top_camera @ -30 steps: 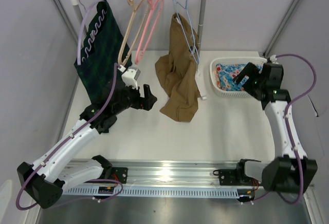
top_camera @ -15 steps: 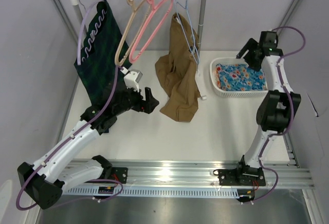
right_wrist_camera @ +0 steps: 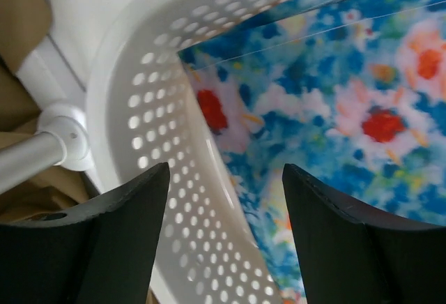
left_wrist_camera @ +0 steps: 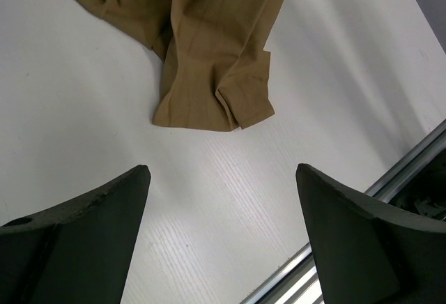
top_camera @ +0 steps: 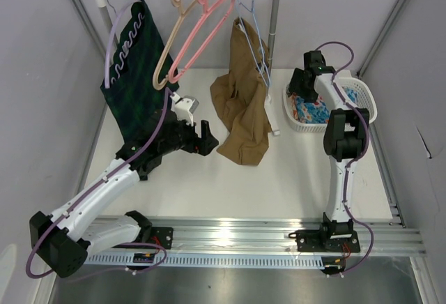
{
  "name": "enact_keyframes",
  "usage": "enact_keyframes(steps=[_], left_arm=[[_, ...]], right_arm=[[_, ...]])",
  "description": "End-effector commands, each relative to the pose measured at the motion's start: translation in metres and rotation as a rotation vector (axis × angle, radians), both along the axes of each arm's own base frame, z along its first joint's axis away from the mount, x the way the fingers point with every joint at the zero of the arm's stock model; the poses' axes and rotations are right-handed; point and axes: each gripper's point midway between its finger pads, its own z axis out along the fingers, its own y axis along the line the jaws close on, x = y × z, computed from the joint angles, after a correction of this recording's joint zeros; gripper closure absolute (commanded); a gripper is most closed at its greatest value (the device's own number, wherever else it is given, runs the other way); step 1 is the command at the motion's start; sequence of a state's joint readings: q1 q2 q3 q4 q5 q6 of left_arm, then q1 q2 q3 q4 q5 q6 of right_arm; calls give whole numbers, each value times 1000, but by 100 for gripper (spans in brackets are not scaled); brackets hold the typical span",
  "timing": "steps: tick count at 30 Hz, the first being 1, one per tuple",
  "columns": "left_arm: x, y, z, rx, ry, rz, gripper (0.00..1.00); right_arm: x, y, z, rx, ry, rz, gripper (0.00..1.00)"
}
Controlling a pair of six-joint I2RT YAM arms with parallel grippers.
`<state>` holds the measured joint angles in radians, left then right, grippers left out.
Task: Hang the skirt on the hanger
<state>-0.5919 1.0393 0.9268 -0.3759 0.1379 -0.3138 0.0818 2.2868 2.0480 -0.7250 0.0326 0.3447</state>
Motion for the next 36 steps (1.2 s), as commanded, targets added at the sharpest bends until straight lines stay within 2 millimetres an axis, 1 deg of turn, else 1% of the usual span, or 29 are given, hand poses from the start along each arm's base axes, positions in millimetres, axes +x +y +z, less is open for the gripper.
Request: enact_keyframes(steps=[1, 2, 3, 5, 6, 9, 13, 14, 15, 17, 20, 21, 23, 24, 26, 27, 28, 29, 31, 32, 34, 35, 36], left_arm=[[1, -4, 11, -39, -33, -2, 8], [1, -4, 10, -37, -33, -1, 8], [1, -2, 8, -34, -29, 6, 9], [3, -2, 10, -36, -33, 18, 9], [3, -1, 9, -34, -32, 21, 8], [4, 0, 8, -29, -30, 30, 8], [6, 0, 6, -23, -27, 36, 8], [6, 0, 4, -20, -23, 36, 8], [6, -1, 3, -18, -17, 34, 9], [7, -1, 2, -17, -16, 34, 9], [7, -1, 2, -14, -16, 34, 9], [7, -1, 0, -12, -12, 33, 9], [7, -2, -1, -12, -9, 30, 9], [7, -2, 0, -11, -11, 31, 9], [8, -2, 0, -12, -12, 31, 9], [7, -2, 0, -11, -11, 30, 9], [7, -2, -1, -11, -9, 28, 9], [7, -2, 0, -13, -11, 27, 9], [7, -4, -2, -15, -4, 21, 9], [7, -4, -1, -17, -6, 19, 9], [6, -4, 0, -18, -6, 18, 9], [6, -4, -1, -18, -6, 18, 9], [6, -4, 0, -20, -8, 15, 9]], right_arm=[[9, -21, 19, -110, -41, -22, 29], [9, -21, 14, -120, -32, -21, 30], [8, -22, 12, -132, -24, -18, 34], [7, -27, 5, -163, -9, -17, 37], [8, -27, 4, -168, -9, -18, 42], [7, -28, 0, -171, -3, -16, 52], [10, -25, -3, -161, 4, 1, 53], [11, -24, -4, -156, 0, 4, 52], [11, -23, -5, -152, 2, 9, 39], [11, -22, -7, -150, 5, 9, 38], [11, -22, -14, -147, 17, 5, 44], [10, -22, -15, -147, 19, 4, 51], [10, -24, -16, -147, 21, -10, 60], [9, -27, -17, -147, 23, -24, 69], [11, -30, -5, -144, -5, -34, 78], [10, -32, -2, -143, -10, -43, 86], [12, -34, 10, -140, -36, -53, 90], [12, -37, 16, -137, -46, -59, 98], [12, -44, 30, -129, -69, -88, 100], [11, -47, 48, -125, -101, -97, 100], [10, -56, 67, -120, -137, -129, 100], [8, -59, 88, -116, -175, -141, 100], [6, -60, 99, -114, -193, -147, 100]])
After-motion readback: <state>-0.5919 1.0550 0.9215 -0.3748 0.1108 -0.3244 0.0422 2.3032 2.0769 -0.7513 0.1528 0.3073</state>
